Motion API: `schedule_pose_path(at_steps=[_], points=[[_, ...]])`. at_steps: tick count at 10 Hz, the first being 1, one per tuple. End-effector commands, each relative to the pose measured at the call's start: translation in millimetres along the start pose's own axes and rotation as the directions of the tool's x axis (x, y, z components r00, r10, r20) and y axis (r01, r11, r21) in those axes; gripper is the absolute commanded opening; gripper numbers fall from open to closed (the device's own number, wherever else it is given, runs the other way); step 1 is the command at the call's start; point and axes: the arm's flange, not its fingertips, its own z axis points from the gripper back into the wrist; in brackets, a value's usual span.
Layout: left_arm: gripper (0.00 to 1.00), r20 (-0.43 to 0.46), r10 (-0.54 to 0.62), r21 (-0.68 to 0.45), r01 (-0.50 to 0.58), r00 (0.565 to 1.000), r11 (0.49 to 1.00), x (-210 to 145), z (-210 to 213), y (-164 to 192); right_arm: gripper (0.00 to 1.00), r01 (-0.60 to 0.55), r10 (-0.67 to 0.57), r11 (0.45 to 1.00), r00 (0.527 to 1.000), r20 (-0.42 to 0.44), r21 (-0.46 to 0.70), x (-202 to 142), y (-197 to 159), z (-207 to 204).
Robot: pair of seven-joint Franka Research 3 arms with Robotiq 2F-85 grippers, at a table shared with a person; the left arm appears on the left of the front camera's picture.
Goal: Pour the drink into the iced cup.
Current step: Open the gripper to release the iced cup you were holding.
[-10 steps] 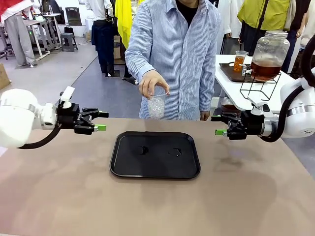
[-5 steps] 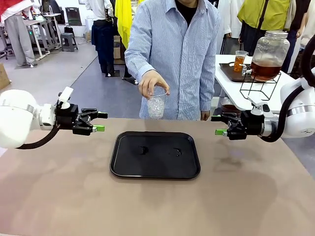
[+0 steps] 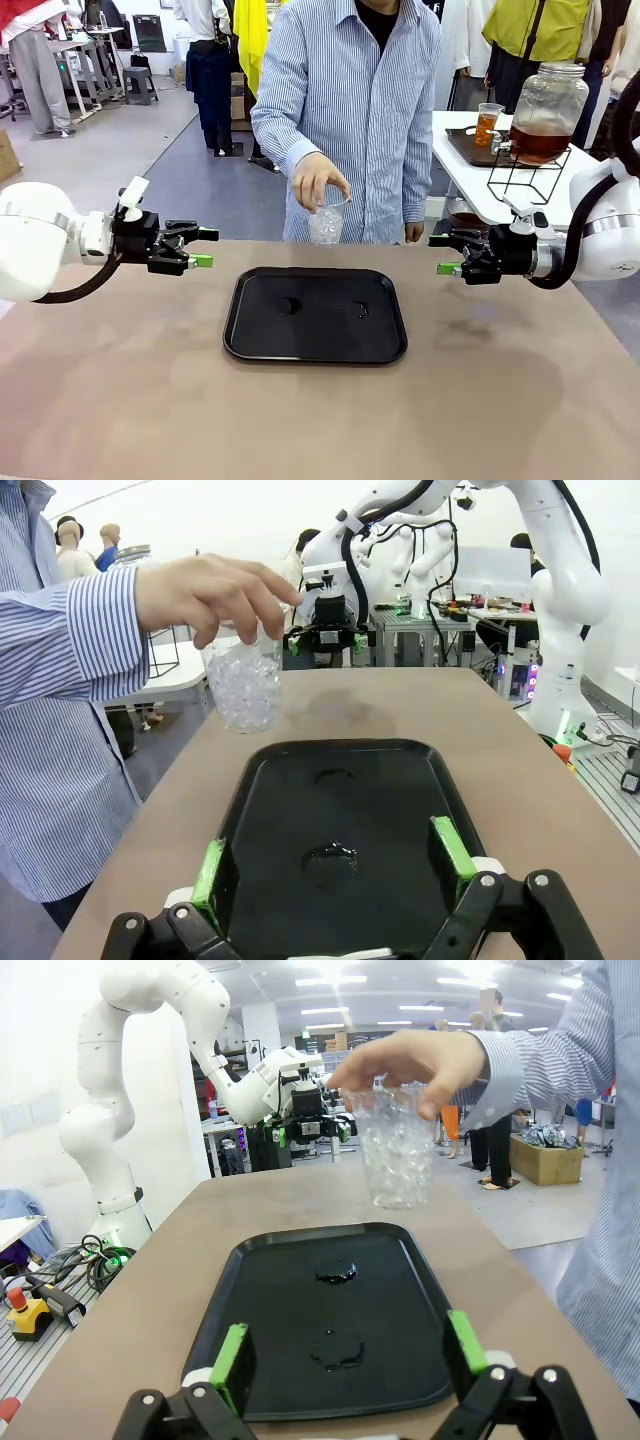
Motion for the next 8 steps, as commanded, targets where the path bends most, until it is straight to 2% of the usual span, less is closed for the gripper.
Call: schedule_pose_path(at_steps=[1, 8], points=[[1.0, -0.002, -0.002, 0.01, 0.002, 1.0, 1.0, 1.7, -1.2, 0.0, 1.0, 0.002, -0.002, 1.0, 1.0, -0.001, 0.001, 2.8, -0.5, -0.7], [1.0, -0.002, -0.002, 0.01, 0.002, 1.0, 1.0, 1.7, -1.2, 0.0, 1.0, 0.002, -0.002, 1.0, 1.0, -0.001, 0.001, 2.8, -0.5, -0.7]])
